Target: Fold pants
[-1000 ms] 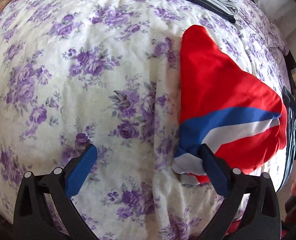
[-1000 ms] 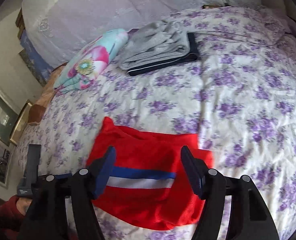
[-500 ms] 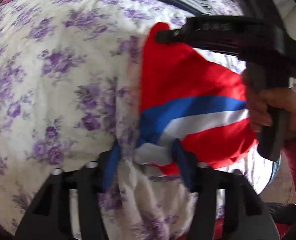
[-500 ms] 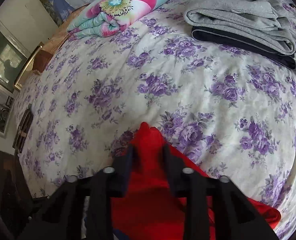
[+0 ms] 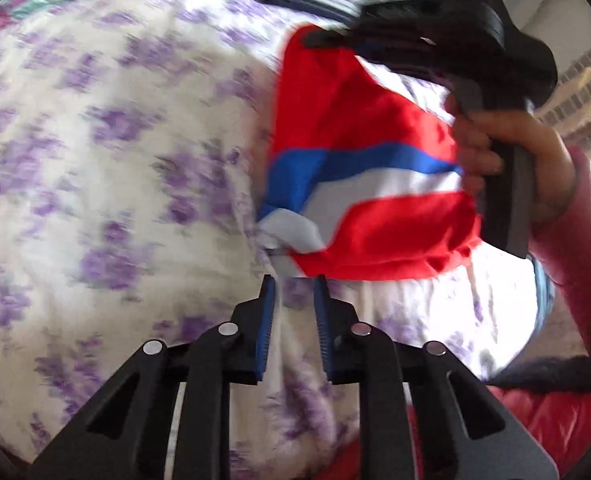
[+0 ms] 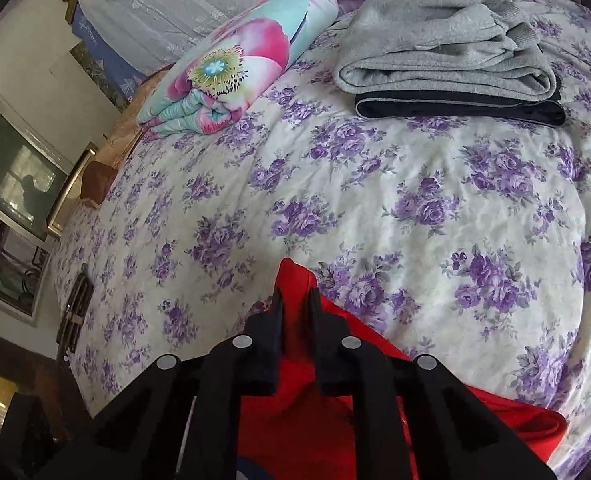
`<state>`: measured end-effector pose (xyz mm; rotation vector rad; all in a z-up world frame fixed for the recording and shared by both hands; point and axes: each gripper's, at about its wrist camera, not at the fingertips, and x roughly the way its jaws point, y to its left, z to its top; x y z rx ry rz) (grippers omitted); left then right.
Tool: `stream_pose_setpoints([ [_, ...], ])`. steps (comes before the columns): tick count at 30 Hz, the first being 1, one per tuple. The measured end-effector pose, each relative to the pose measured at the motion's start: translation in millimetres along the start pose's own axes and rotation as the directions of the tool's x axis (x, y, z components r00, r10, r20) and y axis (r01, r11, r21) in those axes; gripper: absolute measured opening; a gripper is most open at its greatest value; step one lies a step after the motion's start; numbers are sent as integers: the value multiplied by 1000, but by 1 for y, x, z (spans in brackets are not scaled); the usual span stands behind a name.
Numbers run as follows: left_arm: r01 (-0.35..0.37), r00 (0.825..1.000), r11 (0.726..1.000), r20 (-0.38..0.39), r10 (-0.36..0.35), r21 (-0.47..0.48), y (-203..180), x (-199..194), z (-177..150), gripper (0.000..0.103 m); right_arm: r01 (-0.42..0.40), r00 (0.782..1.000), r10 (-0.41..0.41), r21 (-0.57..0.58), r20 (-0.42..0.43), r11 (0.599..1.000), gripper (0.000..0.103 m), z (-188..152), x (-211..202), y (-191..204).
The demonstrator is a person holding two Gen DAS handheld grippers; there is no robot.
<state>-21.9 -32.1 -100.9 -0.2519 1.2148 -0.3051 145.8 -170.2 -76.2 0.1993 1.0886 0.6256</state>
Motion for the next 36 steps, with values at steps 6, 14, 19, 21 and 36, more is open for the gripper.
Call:
stream_pose_setpoints([
  [6,2,994,999,112,2,-38,8,-19,24,19,0,1000,1,-32,28,999,12,-2,-15,5],
  [14,39,999,987,-20,-36,158,-9,16,25,19,25,998,-23,-31,57,999,12,1,-21,5],
  [19,121,988,985,-112,-108,119,2,8,-1,19,-17,998,14,58,57,998,0,20,-19,-10],
  [21,124,987,991,-113,-117,54,12,9,-4,20,-60,998,60,33,12,998,2,20,-18,-4],
  [36,92,990,996,-107,-91,4,6,31,7,29,35,993,-46,-104,-109,994,12,-4,23,21],
])
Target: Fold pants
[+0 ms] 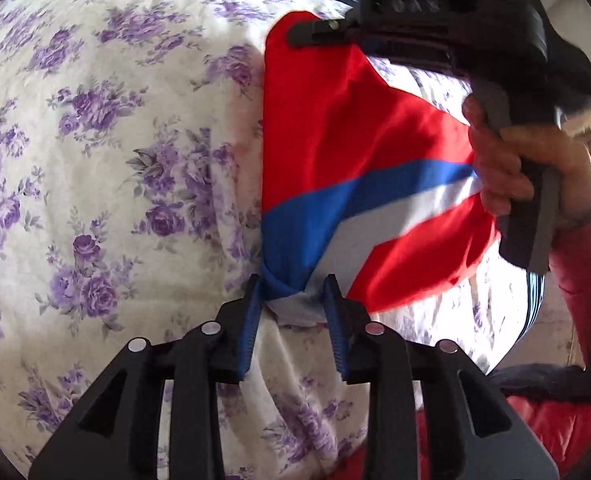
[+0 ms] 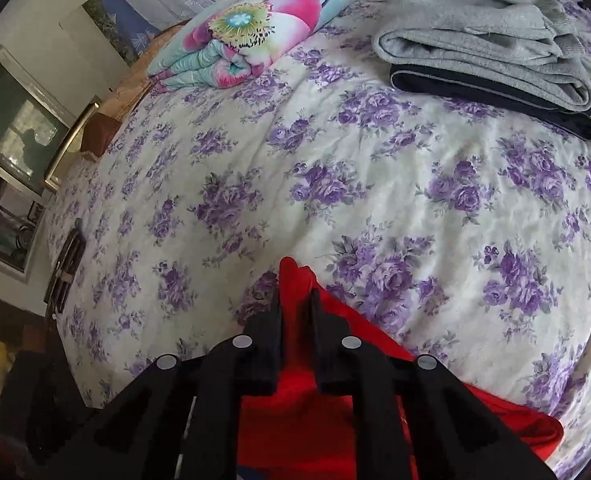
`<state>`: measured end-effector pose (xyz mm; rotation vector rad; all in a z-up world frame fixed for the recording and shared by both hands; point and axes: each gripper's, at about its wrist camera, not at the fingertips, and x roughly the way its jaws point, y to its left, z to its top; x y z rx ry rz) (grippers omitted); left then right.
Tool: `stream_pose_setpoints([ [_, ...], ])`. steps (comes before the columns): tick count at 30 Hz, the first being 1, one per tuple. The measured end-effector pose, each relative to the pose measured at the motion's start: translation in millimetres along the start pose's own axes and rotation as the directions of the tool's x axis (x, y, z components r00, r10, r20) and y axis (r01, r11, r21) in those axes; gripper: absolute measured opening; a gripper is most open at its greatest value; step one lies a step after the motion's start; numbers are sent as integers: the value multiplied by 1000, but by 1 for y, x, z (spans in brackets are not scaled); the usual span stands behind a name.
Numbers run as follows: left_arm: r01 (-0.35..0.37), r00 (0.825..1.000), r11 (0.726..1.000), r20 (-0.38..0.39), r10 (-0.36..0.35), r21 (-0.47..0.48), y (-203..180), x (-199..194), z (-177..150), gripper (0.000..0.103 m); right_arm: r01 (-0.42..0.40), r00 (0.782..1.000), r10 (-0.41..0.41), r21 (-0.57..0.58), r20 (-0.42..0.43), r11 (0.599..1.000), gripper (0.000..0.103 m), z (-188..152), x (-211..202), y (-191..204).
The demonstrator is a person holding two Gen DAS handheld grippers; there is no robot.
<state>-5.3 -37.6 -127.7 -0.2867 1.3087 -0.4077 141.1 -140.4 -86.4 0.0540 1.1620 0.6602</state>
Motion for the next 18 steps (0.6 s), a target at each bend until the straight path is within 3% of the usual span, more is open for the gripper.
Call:
stream_pose_setpoints([
  [2,7,1000,999,-24,-6,35,-10,1,-4,29,14,1000,-14,14,8,1000,12,3,1,-4],
  [3,29,998,999,-59,-26,44,-11,2,-6,20,26,999,-26,26,22,999,12,4,1,-8],
  [4,97,987,994,-133,-90,45,-14,11,-13,4,23,999,-26,59,42,998,12,7,-2,-14],
  [5,103,981,993,-168,-94,50,-17,17,-19,4,4,999,-9,98,54,995,12,9,-4,-22],
  [6,55,984,996,-176,-41,76,-19,20,-24,4,-23,998,16,122,55,992,12,11,-5,-27],
  [8,19,994,997,-108,-11,72,-19,8,-20,4,-52,997,46,119,56,992,12,11,-8,-28],
  [9,3,1000,999,-17,-2,46,-16,-7,-13,4,-46,998,41,98,57,994,12,10,-10,-26],
  [11,12,995,1000,95,-10,-19,-9,-27,2,4,-46,997,41,82,65,996,12,8,-15,-22],
  [13,-11,984,997,175,24,-73,-2,-38,20,14,-63,996,56,100,73,993,12,8,-18,-23],
  [16,-30,986,999,164,36,-39,-5,-24,40,20,-53,996,47,87,69,995,12,10,-19,-21],
  [18,9,997,1000,77,-8,-6,2,-5,51,20,-37,997,31,84,74,996,11,12,-20,-21],
])
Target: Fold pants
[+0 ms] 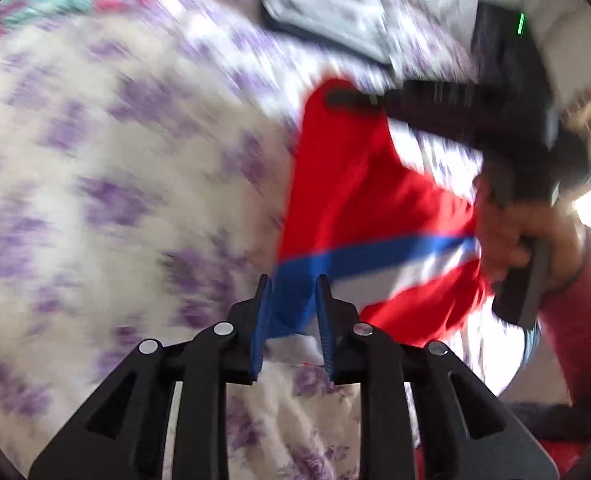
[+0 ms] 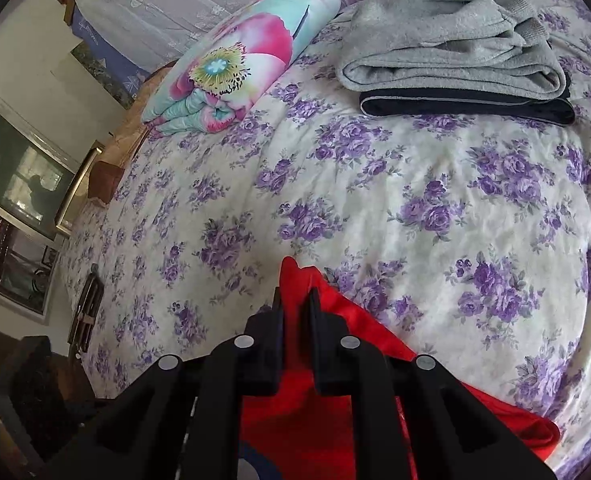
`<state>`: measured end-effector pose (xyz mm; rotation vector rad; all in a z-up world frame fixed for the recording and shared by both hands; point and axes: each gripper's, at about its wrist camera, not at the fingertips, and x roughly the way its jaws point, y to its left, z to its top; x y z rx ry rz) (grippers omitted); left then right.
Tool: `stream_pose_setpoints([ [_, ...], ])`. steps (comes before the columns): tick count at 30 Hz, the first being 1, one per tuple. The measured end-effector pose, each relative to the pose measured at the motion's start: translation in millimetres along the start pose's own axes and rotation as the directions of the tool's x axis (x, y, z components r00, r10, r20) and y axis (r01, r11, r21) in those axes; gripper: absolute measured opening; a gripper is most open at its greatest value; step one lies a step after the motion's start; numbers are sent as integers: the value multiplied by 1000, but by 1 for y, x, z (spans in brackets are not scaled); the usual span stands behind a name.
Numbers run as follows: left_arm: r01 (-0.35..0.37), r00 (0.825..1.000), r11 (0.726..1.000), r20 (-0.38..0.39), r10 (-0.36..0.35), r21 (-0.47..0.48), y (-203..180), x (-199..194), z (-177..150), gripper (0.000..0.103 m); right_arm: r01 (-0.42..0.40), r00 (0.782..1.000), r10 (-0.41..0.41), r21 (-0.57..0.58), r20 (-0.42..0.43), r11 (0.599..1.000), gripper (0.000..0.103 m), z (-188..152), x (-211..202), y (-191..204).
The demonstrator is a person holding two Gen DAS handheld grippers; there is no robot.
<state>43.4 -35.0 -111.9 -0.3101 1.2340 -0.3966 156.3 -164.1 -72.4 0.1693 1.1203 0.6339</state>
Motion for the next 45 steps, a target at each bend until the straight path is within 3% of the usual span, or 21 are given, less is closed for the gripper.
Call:
stream_pose_setpoints([
  [1,-13,999,1000,-39,14,28,-2,12,-5,20,0,1000,0,3,-9,1000,11,0,2,0],
  [4,-76,997,987,-20,79,141,-19,9,-22,21,23,1000,-24,-9,-14,1000,11,-2,9,4],
  [7,-29,996,992,-78,38,119,-17,1,-33,27,47,999,-47,5,-2,999,12,-3,14,3],
  [9,40,981,997,-190,-27,66,-8,9,-43,27,50,999,-50,25,11,998,12,-3,14,-1],
  [10,29,980,998,-197,-19,52,-5,10,-47,27,30,1000,-30,46,4,998,13,-2,13,-4],
  [14,-17,999,1000,-31,17,23,2,-25,-44,27,-10,998,3,111,64,994,22,-11,-19,-13],
  [18,-34,995,999,96,36,-29,3,-50,-18,36,17,991,-24,57,135,998,23,-42,-72,-7],
  [21,-29,994,999,102,31,-17,-5,-39,-7,41,114,984,-114,10,138,993,23,-83,-93,-2],
  [23,-75,994,997,76,74,14,-1,-23,-6,44,192,972,-191,3,137,981,27,-106,-99,-7],
  [25,-168,986,985,25,167,48,-8,2,-2,62,258,960,-262,55,94,965,40,-128,-94,-28],
  [26,-213,977,976,-1,213,53,-5,10,-3,67,256,963,-261,84,64,963,36,-136,-87,-43],
  [28,-226,974,974,-11,227,21,0,21,-2,85,251,961,-262,118,88,961,18,-143,-81,-61],
  [30,-237,971,971,-7,237,19,1,21,0,87,249,962,-261,142,79,958,15,-136,-82,-63],
  [33,-294,956,953,25,293,74,-8,19,2,87,214,968,-233,179,93,960,21,-133,-92,-59],
  [35,-318,948,943,38,316,99,-14,16,3,87,181,971,-209,213,118,960,29,-135,-104,-60],
  [37,-341,940,933,57,337,115,-17,13,3,86,161,967,-203,252,153,954,54,-140,-118,-63],
  [39,-353,935,928,81,345,118,-18,8,2,86,168,955,-227,288,189,943,65,-146,-133,-67],
  [42,-360,931,926,112,347,118,-23,3,4,86,164,952,-240,343,191,925,72,-151,-142,-80],
  [45,-364,929,922,125,349,132,-29,2,5,86,98,964,-193,431,183,897,73,-160,-142,-101],
])
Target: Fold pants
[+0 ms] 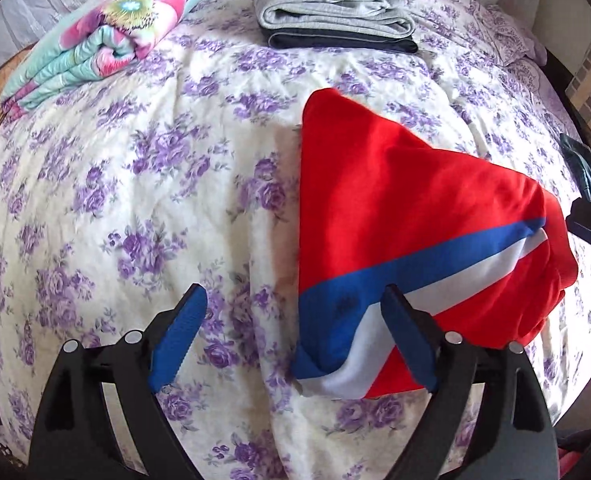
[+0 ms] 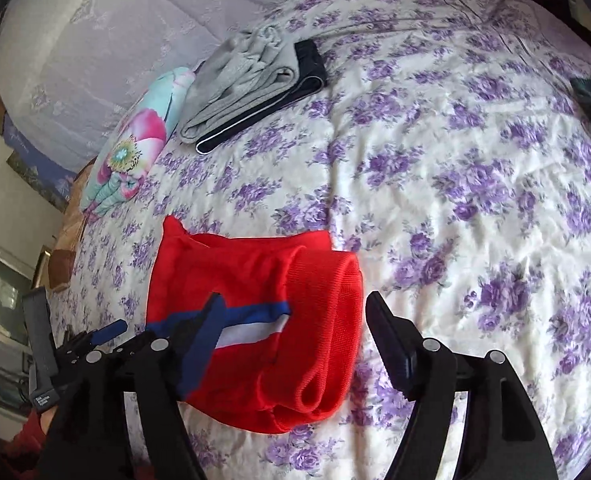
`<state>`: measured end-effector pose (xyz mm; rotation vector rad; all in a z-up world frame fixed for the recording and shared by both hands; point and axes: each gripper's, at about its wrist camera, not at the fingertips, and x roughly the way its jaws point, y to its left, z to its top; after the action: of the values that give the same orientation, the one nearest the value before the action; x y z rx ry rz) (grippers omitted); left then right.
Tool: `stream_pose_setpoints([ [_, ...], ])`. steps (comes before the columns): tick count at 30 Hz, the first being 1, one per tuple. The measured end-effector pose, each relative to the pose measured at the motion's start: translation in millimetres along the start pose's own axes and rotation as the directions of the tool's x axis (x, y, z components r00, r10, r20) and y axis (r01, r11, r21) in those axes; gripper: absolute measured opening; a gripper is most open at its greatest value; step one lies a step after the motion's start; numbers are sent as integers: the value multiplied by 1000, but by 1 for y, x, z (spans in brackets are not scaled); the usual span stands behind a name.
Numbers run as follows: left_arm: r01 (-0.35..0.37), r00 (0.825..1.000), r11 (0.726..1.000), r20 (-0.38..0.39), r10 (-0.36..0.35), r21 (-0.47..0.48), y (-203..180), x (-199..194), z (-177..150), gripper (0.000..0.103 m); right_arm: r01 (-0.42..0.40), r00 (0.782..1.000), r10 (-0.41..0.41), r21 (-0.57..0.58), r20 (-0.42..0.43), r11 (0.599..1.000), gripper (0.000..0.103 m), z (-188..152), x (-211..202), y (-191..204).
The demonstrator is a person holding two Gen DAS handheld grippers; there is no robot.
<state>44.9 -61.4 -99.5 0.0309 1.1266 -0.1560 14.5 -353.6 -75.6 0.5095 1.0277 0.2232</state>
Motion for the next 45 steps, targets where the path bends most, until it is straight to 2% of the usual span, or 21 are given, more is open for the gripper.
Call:
stream_pose_setpoints([
  [2,-2,1000,1000,-2,2,9,-3,1,1,86,-47,999,48,75,-22,996,74,-3,5,-11],
  [4,-3,1000,1000,-6,3,14,-6,2,1,86,-72,996,76,100,-41,992,77,-7,11,-15],
  [9,19,999,1000,-27,-19,-1,-9,7,2,86,-73,992,77,51,-100,996,78,-14,28,-8],
  [15,20,999,1000,-45,-20,-14,-11,13,4,87,-80,989,86,51,-121,995,81,-12,37,-10],
  [17,16,999,1000,-51,-17,-17,-11,14,5,89,-81,987,88,52,-134,995,81,-12,42,-11],
  [19,13,998,999,-68,-15,-34,-8,19,4,97,-69,983,76,44,-169,997,83,-13,50,-10],
  [21,40,994,996,-97,-48,-81,0,26,3,99,-52,977,56,25,-207,998,84,-17,60,-8],
  [25,144,976,961,-129,-178,-236,23,37,-2,99,-59,979,57,-4,-198,998,85,-20,60,-5],
  [27,150,976,958,-120,-184,-243,24,36,-3,98,-70,980,71,9,-187,997,85,-20,59,-8],
  [32,178,977,967,-81,-196,-183,13,29,4,98,-80,984,81,13,-160,997,85,-17,63,-11],
  [33,187,976,968,-79,-202,-165,9,28,5,98,-72,985,69,-13,-156,997,83,-15,64,-7],
  [35,200,973,972,-92,-212,-128,0,30,6,98,-44,992,35,-75,-121,996,68,-11,61,5],
  [37,213,970,971,-96,-224,-109,-5,30,6,98,-66,995,57,-103,-85,992,53,-5,50,15],
  [40,230,968,969,-84,-238,-89,-10,25,5,97,-120,993,117,-150,-29,981,51,4,38,23],
  [42,229,968,970,-89,-236,-85,-12,26,5,97,-61,997,52,-185,-53,981,55,7,50,17],
  [43,226,967,970,-97,-234,-86,-12,28,5,97,-36,996,23,-154,-84,987,56,8,59,7],
  [45,224,967,969,-103,-234,-101,-9,31,6,97,-104,990,100,-34,-94,994,58,7,61,-12],
])
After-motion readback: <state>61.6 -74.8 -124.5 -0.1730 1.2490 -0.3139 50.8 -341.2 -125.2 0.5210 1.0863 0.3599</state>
